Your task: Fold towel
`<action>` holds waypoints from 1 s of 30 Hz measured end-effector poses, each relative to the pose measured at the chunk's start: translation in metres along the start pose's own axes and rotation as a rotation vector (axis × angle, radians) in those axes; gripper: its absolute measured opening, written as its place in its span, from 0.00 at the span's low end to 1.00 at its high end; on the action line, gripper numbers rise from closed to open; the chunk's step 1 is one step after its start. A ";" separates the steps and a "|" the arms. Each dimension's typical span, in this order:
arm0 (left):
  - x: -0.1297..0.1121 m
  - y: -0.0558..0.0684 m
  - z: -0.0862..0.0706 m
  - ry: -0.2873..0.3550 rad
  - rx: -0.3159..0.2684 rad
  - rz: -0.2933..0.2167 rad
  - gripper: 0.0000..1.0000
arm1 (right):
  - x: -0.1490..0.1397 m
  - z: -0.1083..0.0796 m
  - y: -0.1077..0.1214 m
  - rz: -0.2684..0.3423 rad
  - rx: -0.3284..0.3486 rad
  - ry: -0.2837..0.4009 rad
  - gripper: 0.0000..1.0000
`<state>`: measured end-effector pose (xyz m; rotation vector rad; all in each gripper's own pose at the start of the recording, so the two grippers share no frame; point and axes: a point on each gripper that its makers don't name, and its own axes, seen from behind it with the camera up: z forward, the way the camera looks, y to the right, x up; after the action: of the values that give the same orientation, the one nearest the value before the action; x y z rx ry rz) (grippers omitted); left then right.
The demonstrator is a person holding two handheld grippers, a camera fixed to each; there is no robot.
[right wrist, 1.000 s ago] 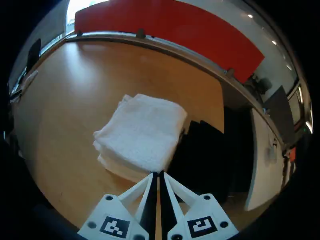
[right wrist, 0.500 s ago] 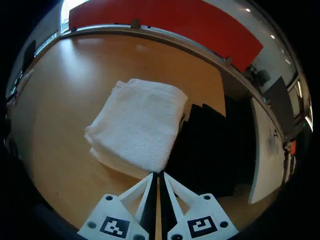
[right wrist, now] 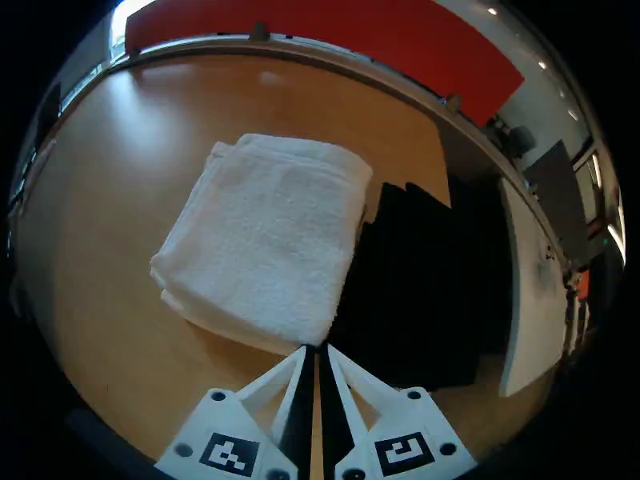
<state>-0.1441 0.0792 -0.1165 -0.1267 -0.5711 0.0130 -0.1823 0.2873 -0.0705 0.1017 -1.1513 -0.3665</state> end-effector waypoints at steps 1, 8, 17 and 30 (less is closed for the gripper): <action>0.000 0.000 0.000 0.000 0.000 0.000 0.90 | 0.000 0.000 0.000 0.001 -0.001 0.000 0.04; 0.000 0.001 0.001 0.000 0.000 -0.001 0.90 | -0.002 0.002 -0.002 0.010 -0.006 0.001 0.07; 0.001 0.005 0.003 0.001 -0.012 -0.005 0.90 | 0.001 -0.001 -0.006 0.000 -0.010 0.026 0.31; 0.004 0.004 0.004 0.009 -0.015 -0.008 0.90 | 0.014 -0.014 -0.017 -0.005 0.000 0.083 0.89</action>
<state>-0.1427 0.0833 -0.1116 -0.1388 -0.5627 0.0001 -0.1692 0.2649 -0.0689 0.1189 -1.0697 -0.3636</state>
